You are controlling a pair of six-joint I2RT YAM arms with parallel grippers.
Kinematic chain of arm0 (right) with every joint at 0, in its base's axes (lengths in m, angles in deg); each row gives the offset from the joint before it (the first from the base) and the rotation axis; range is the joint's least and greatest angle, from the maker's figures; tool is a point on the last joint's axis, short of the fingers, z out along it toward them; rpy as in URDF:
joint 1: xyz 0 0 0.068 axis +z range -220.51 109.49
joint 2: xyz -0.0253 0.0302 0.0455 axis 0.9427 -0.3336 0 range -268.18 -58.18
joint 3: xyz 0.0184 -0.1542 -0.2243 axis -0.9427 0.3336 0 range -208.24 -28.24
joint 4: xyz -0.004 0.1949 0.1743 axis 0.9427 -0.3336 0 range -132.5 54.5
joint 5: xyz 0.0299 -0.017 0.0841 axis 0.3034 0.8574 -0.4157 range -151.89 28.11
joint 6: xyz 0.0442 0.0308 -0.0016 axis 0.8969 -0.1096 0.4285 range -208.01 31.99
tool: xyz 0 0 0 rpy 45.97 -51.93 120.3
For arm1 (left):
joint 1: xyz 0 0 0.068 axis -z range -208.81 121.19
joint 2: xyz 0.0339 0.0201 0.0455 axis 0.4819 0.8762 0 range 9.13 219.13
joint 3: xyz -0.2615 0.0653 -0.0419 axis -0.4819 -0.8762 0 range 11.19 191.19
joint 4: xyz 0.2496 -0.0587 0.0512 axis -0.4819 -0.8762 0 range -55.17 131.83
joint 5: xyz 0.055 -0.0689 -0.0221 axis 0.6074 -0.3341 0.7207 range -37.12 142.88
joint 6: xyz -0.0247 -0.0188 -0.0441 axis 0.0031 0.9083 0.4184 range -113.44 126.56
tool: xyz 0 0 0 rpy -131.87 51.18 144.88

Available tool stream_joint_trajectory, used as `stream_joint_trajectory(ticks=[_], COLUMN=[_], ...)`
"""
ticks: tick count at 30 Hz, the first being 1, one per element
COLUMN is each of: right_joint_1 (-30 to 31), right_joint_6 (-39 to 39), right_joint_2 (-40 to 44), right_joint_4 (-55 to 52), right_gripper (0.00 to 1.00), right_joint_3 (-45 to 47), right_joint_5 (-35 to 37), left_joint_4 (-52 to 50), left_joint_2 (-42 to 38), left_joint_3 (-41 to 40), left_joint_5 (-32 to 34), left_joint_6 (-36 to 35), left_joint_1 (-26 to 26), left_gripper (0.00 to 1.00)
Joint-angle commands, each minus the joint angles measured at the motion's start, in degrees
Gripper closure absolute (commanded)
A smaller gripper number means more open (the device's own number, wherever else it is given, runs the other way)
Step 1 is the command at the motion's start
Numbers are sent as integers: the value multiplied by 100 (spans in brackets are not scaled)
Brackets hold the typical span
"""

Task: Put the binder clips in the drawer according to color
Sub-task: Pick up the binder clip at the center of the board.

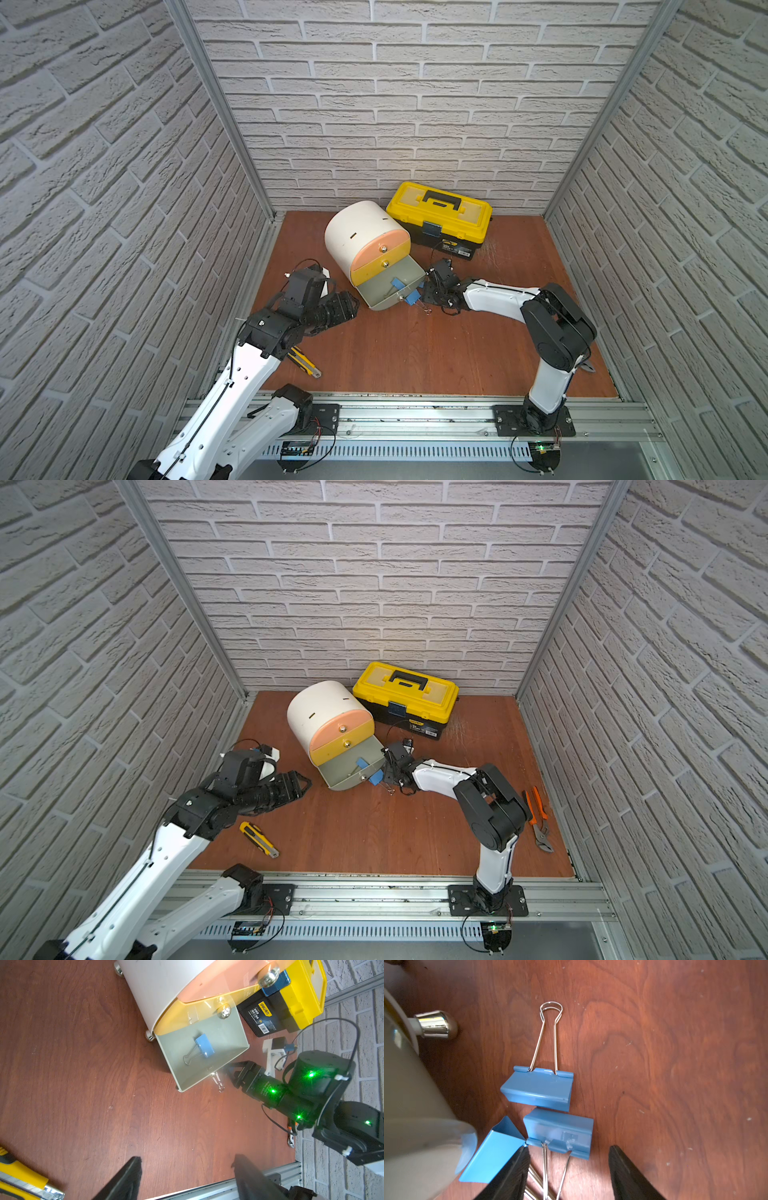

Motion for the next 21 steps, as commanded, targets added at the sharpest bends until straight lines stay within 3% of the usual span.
stream_joint_trajectory(ticks=[1,21], right_joint_1=[6,-230], right_joint_6=[177,116], right_joint_2=[-43,308], right_joint_4=[115,86], right_gripper=[38,49], right_joint_3=[134,762], right_joint_5=[142,71], left_joint_4=[30,143], left_joint_2=[-82,-59], left_joint_3=[186,184], left_joint_5=[-41,-103], left_joint_6=[-85,-95], left_joint_1=[-52,-51], left_gripper=[25,25])
